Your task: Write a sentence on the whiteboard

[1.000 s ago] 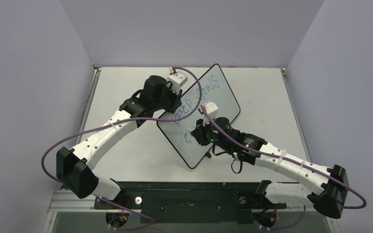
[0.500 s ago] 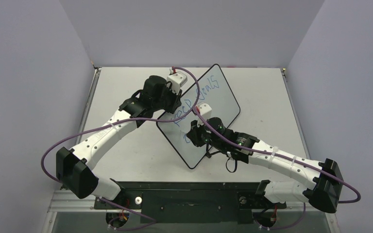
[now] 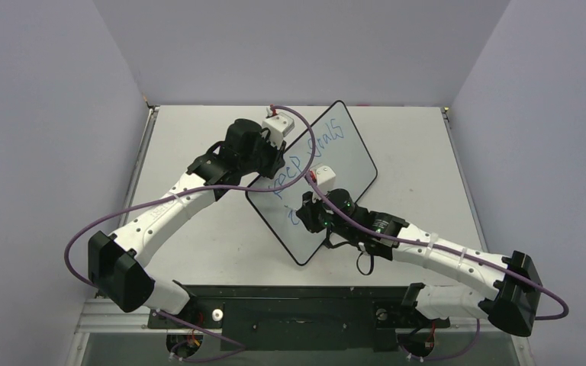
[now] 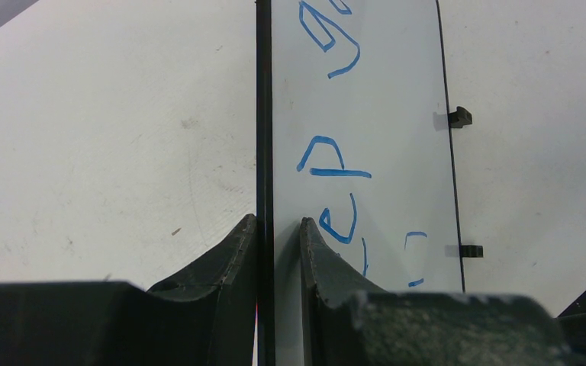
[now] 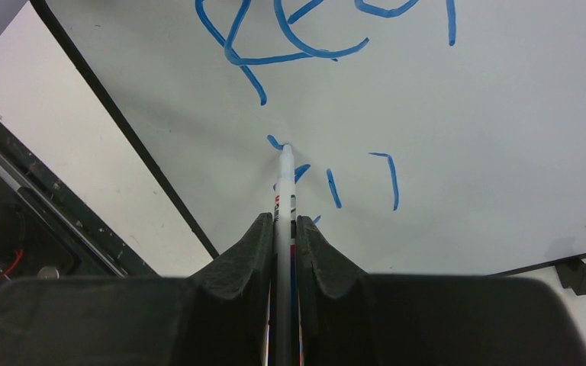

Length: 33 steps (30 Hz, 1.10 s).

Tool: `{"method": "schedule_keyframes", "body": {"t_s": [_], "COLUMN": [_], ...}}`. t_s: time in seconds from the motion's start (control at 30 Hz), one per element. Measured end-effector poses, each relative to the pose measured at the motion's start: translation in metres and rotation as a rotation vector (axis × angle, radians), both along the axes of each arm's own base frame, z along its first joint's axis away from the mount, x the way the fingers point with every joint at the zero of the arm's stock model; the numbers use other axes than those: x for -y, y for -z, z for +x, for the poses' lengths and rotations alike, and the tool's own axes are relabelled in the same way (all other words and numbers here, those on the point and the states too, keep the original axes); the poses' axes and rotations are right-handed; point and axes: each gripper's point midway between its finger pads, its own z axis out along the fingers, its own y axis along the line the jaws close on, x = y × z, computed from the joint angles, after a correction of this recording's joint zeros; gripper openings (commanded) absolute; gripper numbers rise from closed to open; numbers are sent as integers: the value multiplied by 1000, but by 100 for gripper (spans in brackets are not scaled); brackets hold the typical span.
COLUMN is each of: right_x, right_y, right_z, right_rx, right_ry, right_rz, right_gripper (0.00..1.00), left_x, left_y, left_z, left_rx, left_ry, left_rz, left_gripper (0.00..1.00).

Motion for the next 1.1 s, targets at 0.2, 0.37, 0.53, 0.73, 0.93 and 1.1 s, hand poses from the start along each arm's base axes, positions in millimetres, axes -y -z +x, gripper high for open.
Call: {"method": "schedule_keyframes", "body": {"t_s": [0.2,0.37,0.53,0.73,0.93,1.1], "right_x": [8,13,18,21,21,21], "right_y": [-8,-20,-5,10,17,20], "right_z": [0,0,-1,-3,-1,2], "right_rx": [19,46,29,8,-2,-5], "right_ry": [22,36,40,40,45,53], "right_rz": [3,30,0,-34,-50,-57], "right_gripper": [0,0,0,0,0,0], "left_x": [1,1,1,1,1,1], "left_y": [-1,-1,-1,-1,-1,-1], "left_z": [-1,-1,-1,-1,-1,-1], "left_rx": [1,1,1,1,1,1], "left_ry": [5,5,5,6,6,4], "left_rz": [-4,-4,-4,-4,-4,-1], "left_gripper": [0,0,0,0,0,0]}}
